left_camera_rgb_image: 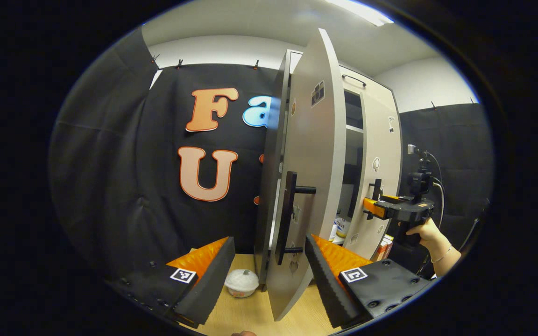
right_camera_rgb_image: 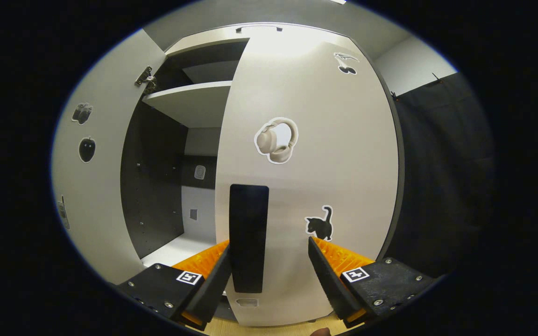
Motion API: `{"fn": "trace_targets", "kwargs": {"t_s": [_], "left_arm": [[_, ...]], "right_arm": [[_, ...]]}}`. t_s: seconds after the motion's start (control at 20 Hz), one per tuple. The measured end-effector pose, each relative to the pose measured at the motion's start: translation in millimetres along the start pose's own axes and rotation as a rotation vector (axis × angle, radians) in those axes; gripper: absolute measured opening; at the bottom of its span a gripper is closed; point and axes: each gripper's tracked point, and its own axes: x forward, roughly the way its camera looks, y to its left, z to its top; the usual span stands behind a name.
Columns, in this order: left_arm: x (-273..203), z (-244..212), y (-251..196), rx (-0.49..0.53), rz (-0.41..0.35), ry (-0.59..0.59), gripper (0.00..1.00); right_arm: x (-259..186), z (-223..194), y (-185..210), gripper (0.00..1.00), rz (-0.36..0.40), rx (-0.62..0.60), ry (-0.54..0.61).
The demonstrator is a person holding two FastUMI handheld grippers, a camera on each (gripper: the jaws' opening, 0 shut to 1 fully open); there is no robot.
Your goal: Grab one shoe with the right hand and put it into the shoe cabinet, grab the other shoe with the left hand and put it into the shoe cabinet; then close the right door with the right hand and the left door with the left hand.
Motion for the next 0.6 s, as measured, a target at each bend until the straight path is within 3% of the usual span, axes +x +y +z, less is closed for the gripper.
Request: {"fn": "trace_targets", "kwargs": {"t_s": [0.25, 0.6], "left_arm": [[6.5, -4.2, -1.2, -0.002, -0.025, 0.011, 0.96], [10.3, -6.2, -16.4, 0.028, -0.027, 0.017, 0.96]], "right_arm": [[-13.9, 5.8, 3.3, 0.94, -0.009, -0.013, -0.002], [-84.8, 47.0, -24.5, 0.94, -0.020, -0.007, -0.096]]}}
